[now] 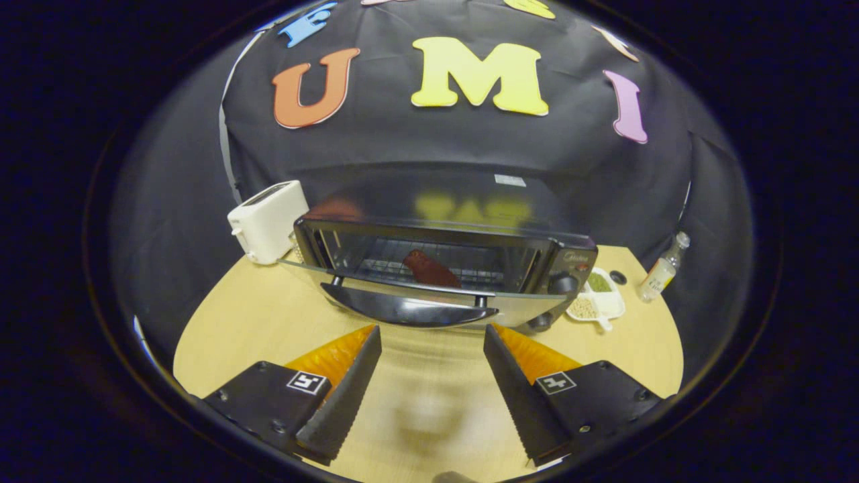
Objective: Open the toaster oven, put the food inside, and close the toaster oven door.
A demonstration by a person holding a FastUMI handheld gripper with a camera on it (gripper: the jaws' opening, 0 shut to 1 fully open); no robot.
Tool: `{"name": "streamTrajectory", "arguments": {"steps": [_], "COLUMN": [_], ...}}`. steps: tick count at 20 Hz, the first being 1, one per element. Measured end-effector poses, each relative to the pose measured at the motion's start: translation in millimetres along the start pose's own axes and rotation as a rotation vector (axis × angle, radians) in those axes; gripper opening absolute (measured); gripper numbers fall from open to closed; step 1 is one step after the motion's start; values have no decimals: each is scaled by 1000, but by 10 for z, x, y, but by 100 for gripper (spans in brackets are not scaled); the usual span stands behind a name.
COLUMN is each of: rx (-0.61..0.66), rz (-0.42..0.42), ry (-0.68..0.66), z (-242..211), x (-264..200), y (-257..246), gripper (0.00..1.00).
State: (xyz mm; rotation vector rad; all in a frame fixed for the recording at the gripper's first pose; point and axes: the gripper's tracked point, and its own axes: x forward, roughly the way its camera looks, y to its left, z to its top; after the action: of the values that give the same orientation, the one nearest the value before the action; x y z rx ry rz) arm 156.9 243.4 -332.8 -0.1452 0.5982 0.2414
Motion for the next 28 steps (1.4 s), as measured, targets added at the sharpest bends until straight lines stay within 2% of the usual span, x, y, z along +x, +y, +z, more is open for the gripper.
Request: {"name": "streamTrajectory", "arguments": {"steps": [9, 14, 17, 23, 28], "rx": [34, 57, 71, 66, 63], "rz": [-22, -72, -119, -231, -254], "ry": [16, 29, 0, -192, -387], "z": [-159, -418, -390, 318, 1013], "x": [-233, -499, -838, -1921, -2866], "y": [-282, -702, -1079, -1995, -2524], "gripper": [98, 98, 98, 98, 98]}}
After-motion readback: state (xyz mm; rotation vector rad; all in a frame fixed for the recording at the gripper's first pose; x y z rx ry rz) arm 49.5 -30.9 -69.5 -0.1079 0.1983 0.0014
